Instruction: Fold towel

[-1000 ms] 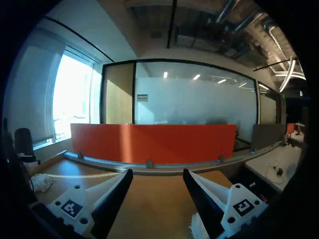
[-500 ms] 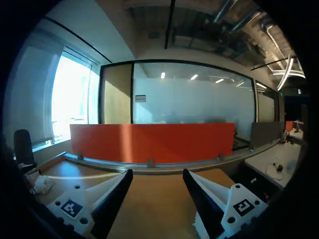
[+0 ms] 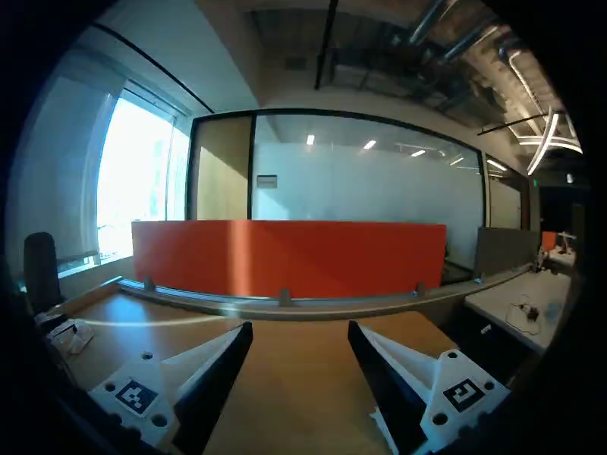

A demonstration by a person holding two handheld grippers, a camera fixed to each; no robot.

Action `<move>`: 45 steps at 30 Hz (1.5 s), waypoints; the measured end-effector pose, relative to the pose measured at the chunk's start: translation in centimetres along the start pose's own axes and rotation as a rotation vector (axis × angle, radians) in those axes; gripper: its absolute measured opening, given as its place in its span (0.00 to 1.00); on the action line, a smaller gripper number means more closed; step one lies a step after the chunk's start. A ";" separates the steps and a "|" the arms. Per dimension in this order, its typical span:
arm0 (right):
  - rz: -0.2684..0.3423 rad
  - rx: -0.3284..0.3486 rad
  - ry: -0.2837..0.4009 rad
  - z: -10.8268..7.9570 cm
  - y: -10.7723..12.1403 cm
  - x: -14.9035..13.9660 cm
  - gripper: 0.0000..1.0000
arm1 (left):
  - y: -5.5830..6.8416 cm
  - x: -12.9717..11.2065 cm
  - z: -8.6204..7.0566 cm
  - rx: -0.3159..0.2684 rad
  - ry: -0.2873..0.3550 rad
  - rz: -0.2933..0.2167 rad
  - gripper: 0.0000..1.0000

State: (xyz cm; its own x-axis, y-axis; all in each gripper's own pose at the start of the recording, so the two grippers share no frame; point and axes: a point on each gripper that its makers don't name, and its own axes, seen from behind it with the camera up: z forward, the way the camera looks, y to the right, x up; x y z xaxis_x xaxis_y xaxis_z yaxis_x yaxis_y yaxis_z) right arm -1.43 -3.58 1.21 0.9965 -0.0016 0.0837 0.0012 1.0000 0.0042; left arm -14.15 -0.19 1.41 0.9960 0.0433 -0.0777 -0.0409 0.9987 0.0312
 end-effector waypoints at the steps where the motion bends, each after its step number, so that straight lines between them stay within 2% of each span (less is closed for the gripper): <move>1: 0.001 0.002 -0.001 0.1 -0.1 -0.2 0.97 | -0.1 -0.4 0.0 0.002 0.002 -0.003 0.76; 8: -0.012 0.006 -0.001 0.8 -0.7 -1.7 0.97 | -0.6 -2.6 0.6 0.009 0.020 -0.027 0.76; 15: -0.021 0.008 -0.009 1.6 -1.0 -2.8 0.97 | -1.2 -4.2 0.8 0.023 0.023 -0.029 0.76; 29: -0.034 0.017 -0.006 2.5 -1.3 -3.2 0.97 | -2.1 -5.6 0.7 0.045 0.019 -0.029 0.76; 45: -0.047 0.037 -0.007 3.0 -1.8 -3.7 0.97 | -2.0 -6.0 0.9 0.045 0.004 -0.032 0.76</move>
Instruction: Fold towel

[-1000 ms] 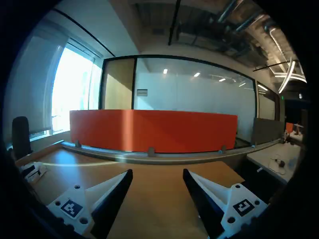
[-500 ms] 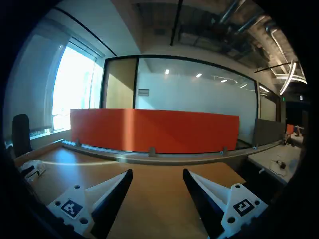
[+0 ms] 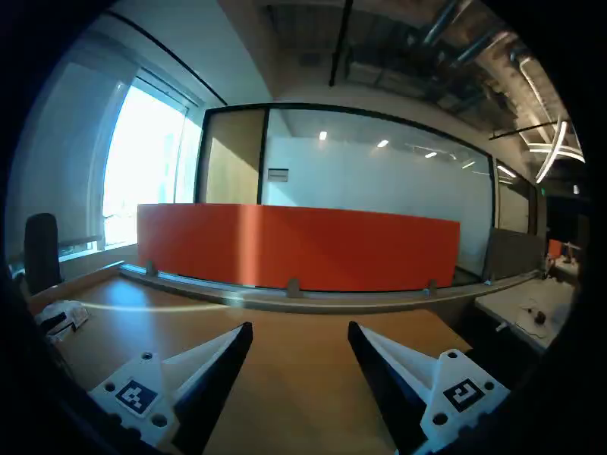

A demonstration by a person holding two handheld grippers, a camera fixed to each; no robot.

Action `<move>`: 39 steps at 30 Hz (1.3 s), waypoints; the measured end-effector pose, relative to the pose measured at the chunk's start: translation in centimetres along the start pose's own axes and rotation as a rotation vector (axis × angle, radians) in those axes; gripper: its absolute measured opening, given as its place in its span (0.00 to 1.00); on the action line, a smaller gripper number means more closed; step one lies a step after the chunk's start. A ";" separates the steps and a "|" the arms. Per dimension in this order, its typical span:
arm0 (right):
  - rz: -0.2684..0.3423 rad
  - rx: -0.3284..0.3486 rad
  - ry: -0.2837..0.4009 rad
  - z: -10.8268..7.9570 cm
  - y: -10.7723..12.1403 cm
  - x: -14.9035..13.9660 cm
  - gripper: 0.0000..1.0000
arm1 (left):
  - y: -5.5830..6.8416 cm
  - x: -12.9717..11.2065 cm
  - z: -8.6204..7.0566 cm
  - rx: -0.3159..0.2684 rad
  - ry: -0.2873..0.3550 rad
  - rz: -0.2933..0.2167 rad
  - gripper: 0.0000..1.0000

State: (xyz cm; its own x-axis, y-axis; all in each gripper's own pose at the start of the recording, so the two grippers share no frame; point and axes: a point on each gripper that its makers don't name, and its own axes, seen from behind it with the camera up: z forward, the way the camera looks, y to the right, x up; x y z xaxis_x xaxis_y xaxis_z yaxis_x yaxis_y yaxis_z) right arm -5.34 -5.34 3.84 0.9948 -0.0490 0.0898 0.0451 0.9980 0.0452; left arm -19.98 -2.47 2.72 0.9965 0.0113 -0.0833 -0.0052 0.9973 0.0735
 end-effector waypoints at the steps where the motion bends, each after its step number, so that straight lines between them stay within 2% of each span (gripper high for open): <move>1: -0.001 0.001 0.002 0.0 0.0 0.0 0.97 | 0.0 0.0 0.0 0.000 0.000 0.000 0.76; 8: -0.007 -0.003 0.025 0.2 1.2 0.3 0.98 | 0.0 0.0 0.0 0.000 -0.001 0.001 0.76; 14: 0.007 -0.016 0.024 0.0 2.9 -1.3 0.98 | 0.1 0.0 0.0 0.000 -0.001 0.001 0.76; 23: 0.068 -0.019 0.065 -0.2 5.0 -3.2 0.98 | 0.2 0.1 0.0 0.000 -0.001 0.001 0.76; 39: 0.125 -0.036 0.088 -0.9 6.7 -9.0 0.98 | 0.2 0.1 0.0 0.000 -0.001 0.001 0.76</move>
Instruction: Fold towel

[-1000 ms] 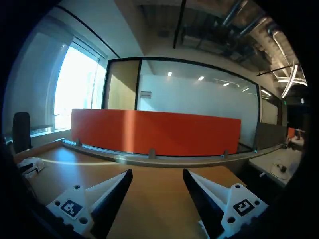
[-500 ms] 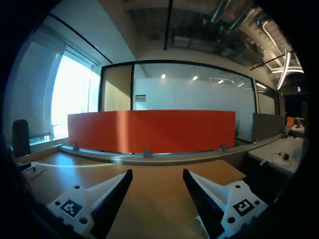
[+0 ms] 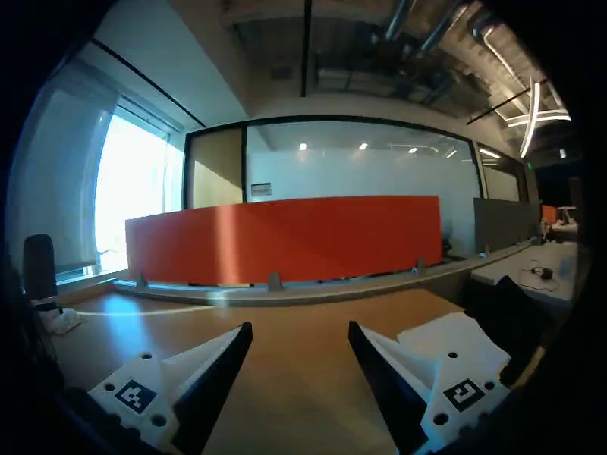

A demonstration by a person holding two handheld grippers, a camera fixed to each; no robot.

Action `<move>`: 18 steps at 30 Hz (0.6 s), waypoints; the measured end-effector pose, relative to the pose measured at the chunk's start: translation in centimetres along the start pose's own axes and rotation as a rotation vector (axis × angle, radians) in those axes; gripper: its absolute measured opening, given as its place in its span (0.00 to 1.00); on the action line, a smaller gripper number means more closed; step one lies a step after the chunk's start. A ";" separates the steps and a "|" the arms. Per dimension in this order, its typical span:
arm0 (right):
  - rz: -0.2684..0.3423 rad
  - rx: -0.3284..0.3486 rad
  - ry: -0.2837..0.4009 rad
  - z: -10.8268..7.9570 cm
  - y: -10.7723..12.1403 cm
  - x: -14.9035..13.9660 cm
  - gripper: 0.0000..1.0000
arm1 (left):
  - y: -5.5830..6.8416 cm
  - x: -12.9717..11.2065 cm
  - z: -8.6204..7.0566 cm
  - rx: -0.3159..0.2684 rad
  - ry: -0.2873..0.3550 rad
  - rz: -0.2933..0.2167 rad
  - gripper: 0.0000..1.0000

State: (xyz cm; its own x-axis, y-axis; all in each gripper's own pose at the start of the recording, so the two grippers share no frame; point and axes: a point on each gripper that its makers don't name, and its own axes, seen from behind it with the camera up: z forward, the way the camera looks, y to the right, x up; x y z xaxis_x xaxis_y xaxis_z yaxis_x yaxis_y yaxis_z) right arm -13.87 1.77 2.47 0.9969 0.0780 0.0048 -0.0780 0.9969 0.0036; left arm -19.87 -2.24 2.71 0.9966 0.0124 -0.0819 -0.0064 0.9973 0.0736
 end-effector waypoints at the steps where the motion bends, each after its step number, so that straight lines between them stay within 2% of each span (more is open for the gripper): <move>1: 0.000 -0.003 0.002 0.0 0.1 -0.3 0.98 | 0.0 0.0 0.0 0.000 0.000 0.000 0.76; 9: 0.020 0.007 0.012 -0.2 0.1 -1.8 0.98 | 0.0 0.0 0.0 0.000 0.000 0.000 0.76; 18: 0.064 -0.026 -0.010 -0.1 1.1 -3.6 0.98 | 0.0 0.1 0.0 0.000 0.000 0.000 0.76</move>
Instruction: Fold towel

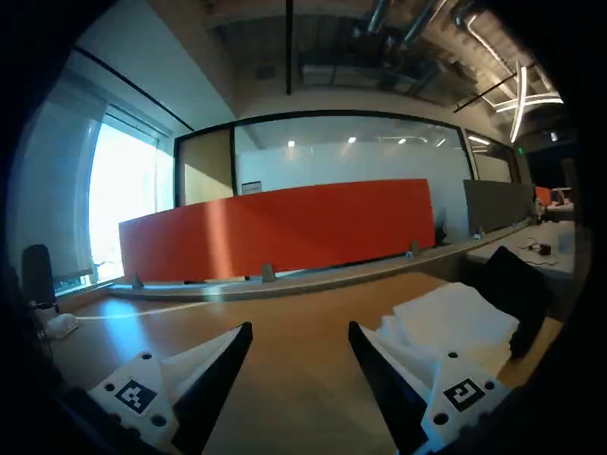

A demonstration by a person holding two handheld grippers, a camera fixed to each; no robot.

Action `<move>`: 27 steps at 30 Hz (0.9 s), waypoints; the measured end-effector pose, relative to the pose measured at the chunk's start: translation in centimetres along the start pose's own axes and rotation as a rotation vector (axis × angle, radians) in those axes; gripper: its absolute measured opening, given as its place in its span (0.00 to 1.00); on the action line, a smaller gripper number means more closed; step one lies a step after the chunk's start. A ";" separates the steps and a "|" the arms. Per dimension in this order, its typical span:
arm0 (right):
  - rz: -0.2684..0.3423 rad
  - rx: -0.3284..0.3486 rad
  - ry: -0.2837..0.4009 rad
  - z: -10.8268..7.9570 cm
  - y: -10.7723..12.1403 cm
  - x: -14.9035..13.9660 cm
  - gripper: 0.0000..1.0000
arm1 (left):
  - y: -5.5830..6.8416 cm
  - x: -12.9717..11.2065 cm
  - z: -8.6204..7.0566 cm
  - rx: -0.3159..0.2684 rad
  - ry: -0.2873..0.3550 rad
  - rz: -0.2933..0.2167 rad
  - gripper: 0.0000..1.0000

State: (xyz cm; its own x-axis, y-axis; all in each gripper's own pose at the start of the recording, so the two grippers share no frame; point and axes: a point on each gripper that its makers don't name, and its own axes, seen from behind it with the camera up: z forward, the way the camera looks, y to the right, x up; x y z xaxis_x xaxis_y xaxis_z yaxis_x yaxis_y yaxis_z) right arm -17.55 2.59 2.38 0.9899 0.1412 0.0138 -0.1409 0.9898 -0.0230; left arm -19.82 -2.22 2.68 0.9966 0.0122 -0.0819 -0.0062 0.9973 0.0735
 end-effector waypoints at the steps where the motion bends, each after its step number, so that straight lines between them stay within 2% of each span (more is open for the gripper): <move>1: 0.001 -0.002 -0.001 0.0 0.1 -0.2 0.98 | 0.0 0.0 0.0 0.000 0.000 0.000 0.76; 10: -0.030 0.001 -0.002 -0.1 0.2 -1.2 0.98 | 0.0 0.0 0.0 0.000 0.000 0.000 0.76; 27: -0.062 0.030 0.023 -0.8 -1.3 -1.4 0.98 | 0.0 0.0 0.0 0.000 0.000 0.000 0.76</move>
State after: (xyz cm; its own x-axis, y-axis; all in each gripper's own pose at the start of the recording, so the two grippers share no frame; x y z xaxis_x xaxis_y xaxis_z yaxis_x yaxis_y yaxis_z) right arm -18.73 1.11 1.54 0.9968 0.0792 -0.0090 -0.0792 0.9968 0.0073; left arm -19.85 -2.19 2.66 0.9966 0.0121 -0.0817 -0.0061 0.9973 0.0734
